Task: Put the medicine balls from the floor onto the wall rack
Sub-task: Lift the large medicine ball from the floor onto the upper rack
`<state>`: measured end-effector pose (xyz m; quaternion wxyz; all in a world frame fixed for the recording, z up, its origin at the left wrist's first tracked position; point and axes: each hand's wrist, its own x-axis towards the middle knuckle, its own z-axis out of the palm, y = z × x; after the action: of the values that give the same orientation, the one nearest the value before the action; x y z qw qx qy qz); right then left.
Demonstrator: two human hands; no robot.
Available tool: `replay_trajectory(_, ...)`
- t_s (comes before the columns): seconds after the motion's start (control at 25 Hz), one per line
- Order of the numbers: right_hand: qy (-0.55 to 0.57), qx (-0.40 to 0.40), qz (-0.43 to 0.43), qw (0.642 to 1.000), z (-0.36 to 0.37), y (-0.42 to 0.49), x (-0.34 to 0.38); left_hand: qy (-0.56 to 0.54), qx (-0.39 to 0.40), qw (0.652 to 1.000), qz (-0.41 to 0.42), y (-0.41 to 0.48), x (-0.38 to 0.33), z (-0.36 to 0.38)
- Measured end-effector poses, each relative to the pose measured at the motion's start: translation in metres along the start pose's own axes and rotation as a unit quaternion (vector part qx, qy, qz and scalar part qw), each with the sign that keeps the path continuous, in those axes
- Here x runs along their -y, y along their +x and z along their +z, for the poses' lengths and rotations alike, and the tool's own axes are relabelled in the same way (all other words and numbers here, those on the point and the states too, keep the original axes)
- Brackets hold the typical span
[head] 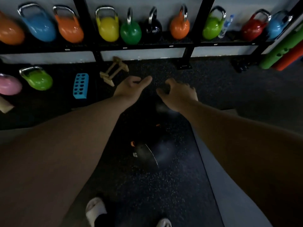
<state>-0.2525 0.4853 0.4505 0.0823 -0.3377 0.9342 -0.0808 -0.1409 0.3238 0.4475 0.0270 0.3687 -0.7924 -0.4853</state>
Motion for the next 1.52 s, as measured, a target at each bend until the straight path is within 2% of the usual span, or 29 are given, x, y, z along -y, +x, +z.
replay_trajectory(0.08, -0.003, 0.023, -0.008, 1.0, 0.04, 0.012, -0.014, 0.001, -0.003, 1.0, -0.021, 0.011, 0.033, 0.033)
replay_trajectory(0.24, 0.002, 0.058, -0.008, 0.998, 0.128, 0.02, -0.035, -0.014, 0.042, 0.997, -0.067, 0.023, 0.125, 0.086)
replay_trajectory(0.48, -0.058, 0.126, -0.053, 0.989, 0.271, 0.021, -0.051, 0.09, 0.107, 0.984, -0.11, 0.055, 0.267, 0.155)
replay_trajectory(0.64, -0.081, 0.152, -0.072, 0.982, 0.37, 0.053, -0.076, 0.132, 0.12, 0.977, -0.119, 0.081, 0.354, 0.216)
replay_trajectory(0.72, -0.092, 0.161, -0.084, 0.979, 0.414, 0.071, -0.091, 0.145, 0.103, 0.976, -0.126, 0.094, 0.388, 0.241)
replay_trajectory(1.0, -0.11, 0.156, -0.097, 0.977, 0.501, 0.133, -0.126, 0.15, 0.038, 0.98, -0.124, 0.123, 0.46, 0.293)
replay_trajectory(1.32, -0.168, 0.211, -0.093, 0.959, 0.534, 0.212, -0.142, 0.094, -0.031, 0.989, -0.11, 0.153, 0.488, 0.304)
replay_trajectory(1.4, -0.145, 0.252, -0.06, 0.955, 0.55, 0.226, -0.15, 0.088, -0.054, 0.989, -0.102, 0.159, 0.492, 0.307)
replay_trajectory(1.52, -0.015, 0.338, 0.058, 0.939, 0.576, 0.244, -0.166, 0.098, -0.069, 0.988, -0.097, 0.164, 0.5, 0.311)
